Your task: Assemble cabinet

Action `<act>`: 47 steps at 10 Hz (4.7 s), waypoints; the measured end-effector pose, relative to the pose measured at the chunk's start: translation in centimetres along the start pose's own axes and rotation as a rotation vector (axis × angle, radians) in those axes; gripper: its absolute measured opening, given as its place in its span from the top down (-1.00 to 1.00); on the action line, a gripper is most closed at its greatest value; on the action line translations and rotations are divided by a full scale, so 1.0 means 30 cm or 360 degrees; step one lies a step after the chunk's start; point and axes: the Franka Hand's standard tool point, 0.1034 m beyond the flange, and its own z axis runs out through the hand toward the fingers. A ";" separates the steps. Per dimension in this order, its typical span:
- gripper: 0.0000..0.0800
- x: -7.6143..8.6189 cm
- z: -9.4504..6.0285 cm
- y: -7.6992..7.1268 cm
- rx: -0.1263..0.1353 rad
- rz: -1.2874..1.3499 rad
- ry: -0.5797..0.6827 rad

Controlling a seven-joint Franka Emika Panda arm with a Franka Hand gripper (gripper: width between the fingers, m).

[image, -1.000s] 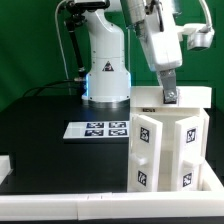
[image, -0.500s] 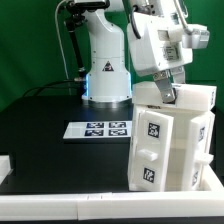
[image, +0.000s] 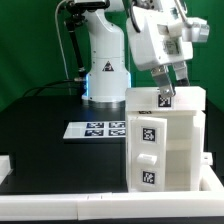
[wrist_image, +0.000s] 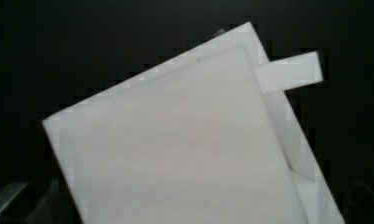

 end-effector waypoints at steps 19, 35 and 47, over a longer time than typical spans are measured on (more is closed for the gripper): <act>-0.99 -0.056 -0.044 -0.037 -0.0181 -0.2615 -0.0003; -0.99 0.013 -0.027 -0.035 -0.0577 -0.5080 -0.0122; -0.39 0.085 0.007 -0.008 -0.0717 -0.5329 -0.0179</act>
Offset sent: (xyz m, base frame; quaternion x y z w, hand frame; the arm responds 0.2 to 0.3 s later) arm 0.0047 0.0065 0.0070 -0.0039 -0.0509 0.0807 0.9954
